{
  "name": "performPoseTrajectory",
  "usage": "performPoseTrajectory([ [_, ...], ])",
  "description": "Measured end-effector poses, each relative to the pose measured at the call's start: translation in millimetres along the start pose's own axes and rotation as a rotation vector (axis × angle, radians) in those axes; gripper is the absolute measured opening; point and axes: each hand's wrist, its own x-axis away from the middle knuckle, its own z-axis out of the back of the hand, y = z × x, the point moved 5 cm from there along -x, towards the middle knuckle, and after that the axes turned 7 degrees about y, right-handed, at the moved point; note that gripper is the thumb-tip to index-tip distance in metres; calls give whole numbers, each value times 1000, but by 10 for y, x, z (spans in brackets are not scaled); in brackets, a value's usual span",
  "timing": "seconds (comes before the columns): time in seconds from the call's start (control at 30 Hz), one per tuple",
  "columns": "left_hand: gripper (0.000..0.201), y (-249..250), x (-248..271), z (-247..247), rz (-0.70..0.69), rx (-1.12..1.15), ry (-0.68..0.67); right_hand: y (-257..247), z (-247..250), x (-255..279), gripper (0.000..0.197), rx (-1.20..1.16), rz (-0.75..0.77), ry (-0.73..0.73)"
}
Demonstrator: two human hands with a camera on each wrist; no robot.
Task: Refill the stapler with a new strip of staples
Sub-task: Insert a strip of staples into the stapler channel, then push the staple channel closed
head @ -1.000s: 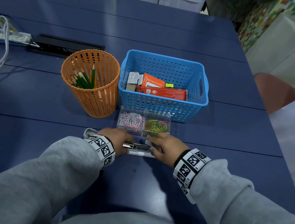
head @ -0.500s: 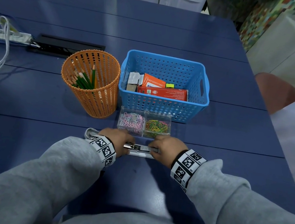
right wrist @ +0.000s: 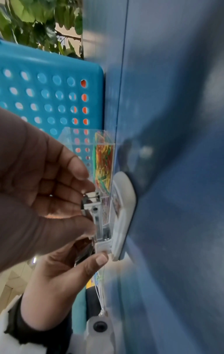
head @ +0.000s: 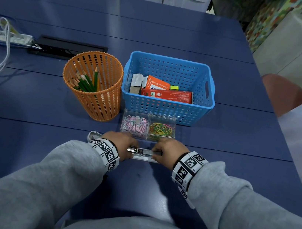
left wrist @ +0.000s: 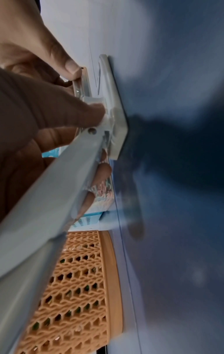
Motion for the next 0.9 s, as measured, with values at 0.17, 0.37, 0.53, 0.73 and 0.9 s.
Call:
performPoseTrajectory([
  [0.17,33,-2,-12,-11,-7,-2,-4,11,-10,-20,24,11,7,-22],
  [0.37,43,-163,79,105,23,60,2,56,-18,-18,25,-11,-7,-13],
  [0.53,32,-575,294,333,126,77,44,144,-18,-8,24,-40,-30,14],
  [0.73,23,-466,404,509,71,360,222,182,-56,-5,28,-82,-65,15],
  [0.9,22,-282,249,469,33,565,263,229,-66,15,27,-131,-113,32],
])
